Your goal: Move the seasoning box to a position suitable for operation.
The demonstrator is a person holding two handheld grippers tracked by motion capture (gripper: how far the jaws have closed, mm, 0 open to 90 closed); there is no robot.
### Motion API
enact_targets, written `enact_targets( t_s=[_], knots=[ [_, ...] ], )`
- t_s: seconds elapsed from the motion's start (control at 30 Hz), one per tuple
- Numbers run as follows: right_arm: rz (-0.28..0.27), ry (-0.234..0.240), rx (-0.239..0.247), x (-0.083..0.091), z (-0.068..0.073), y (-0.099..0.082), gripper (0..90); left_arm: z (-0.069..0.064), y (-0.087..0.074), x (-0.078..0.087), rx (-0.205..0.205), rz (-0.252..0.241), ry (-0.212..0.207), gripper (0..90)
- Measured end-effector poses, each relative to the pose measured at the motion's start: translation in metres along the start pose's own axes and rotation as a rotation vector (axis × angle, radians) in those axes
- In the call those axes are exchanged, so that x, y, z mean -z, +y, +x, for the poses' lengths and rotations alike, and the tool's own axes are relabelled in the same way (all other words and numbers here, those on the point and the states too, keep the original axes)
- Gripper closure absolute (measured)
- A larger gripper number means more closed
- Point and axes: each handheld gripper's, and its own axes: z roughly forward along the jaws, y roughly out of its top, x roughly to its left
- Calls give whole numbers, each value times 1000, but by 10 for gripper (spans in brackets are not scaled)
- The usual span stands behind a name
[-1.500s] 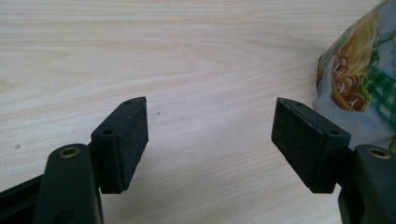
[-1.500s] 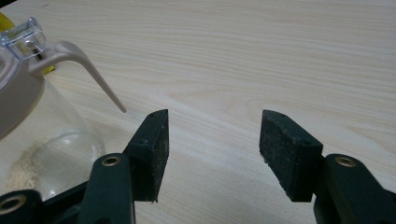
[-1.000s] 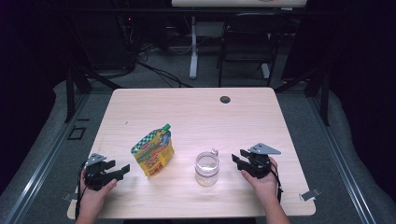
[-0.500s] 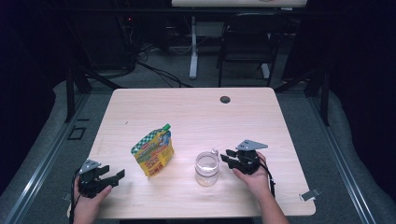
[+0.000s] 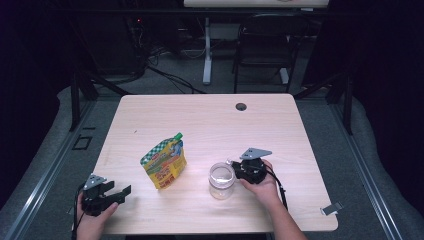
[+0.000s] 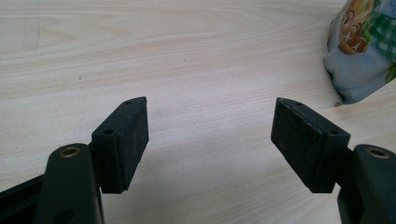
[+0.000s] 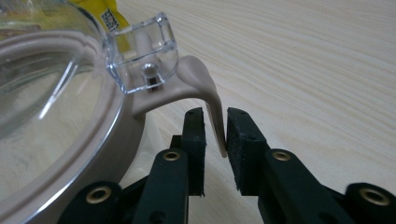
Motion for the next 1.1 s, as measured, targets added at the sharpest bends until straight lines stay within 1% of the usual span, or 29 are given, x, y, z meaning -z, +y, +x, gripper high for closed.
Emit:
enact_targets(
  t_s=[0.03,0.07,0.17,0.2,0.23,0.3,0.33,0.37,0.4,0.43,0.47,0.5,0.6,0.67,0.7,0.73,0.8,0.83,0.9,0.93,0.97,1.0,1.03,1.07,1.1],
  knots=[
    [0,0,0,0,0,0,781,0,0,0,0,0,0,279],
    [-1,0,-2,0,-1,0,807,0,0,0,1,1,0,279],
    [-1,1,-7,0,-1,0,811,-1,0,0,-1,6,-3,280],
    [-3,-14,6,0,1,0,816,-2,1,-1,-5,3,-3,280],
    [-3,-14,6,0,1,0,816,-2,1,-1,-5,3,-3,280],
    [9,-35,21,1,3,1,822,-3,1,-2,-8,1,-6,280],
    [6,-59,18,2,7,1,826,-4,2,-2,-15,3,-11,280],
    [6,-59,18,2,7,1,826,-4,2,-2,-15,3,-11,280],
    [14,-86,16,4,10,0,829,-5,3,-3,-19,2,-14,280],
    [14,-86,16,4,10,0,829,-5,3,-3,-19,2,-14,280],
    [13,-116,2,5,14,-1,830,-6,4,-4,-21,-2,-16,280],
    [13,-116,2,5,14,-1,830,-6,4,-4,-21,-2,-16,280],
    [7,-158,-50,7,20,-4,833,-8,7,-6,-30,1,-26,280],
    [17,-189,-59,11,27,-6,845,-10,9,-9,-35,-4,-32,280],
    [17,-189,-59,11,27,-6,845,-10,9,-9,-35,-4,-32,280],
    [22,-207,-66,13,31,-7,849,-12,10,-11,-42,-3,-37,280],
    [21,-214,-62,14,34,-8,852,-12,11,-11,-47,1,-40,280],
    [23,-213,-60,15,35,-8,853,-14,13,-13,-58,3,-44,280],
    [28,-215,-53,16,35,-9,854,-15,14,-14,-62,5,-46,280],
    [30,-226,-48,17,38,-10,858,-16,14,-15,-65,0,-45,280],
    [39,-224,-36,18,39,-10,858,-18,16,-16,-73,2,-50,280],
    [35,-222,-39,19,41,-11,857,-18,16,-17,-77,0,-51,280],
    [39,-212,-32,19,41,-11,851,-19,17,-17,-77,1,-53,280],
    [47,-194,-40,21,42,-11,840,-19,17,-18,-79,4,-54,280],
    [47,-194,-40,21,42,-11,840,-19,17,-18,-79,4,-54,280]
  ],
)
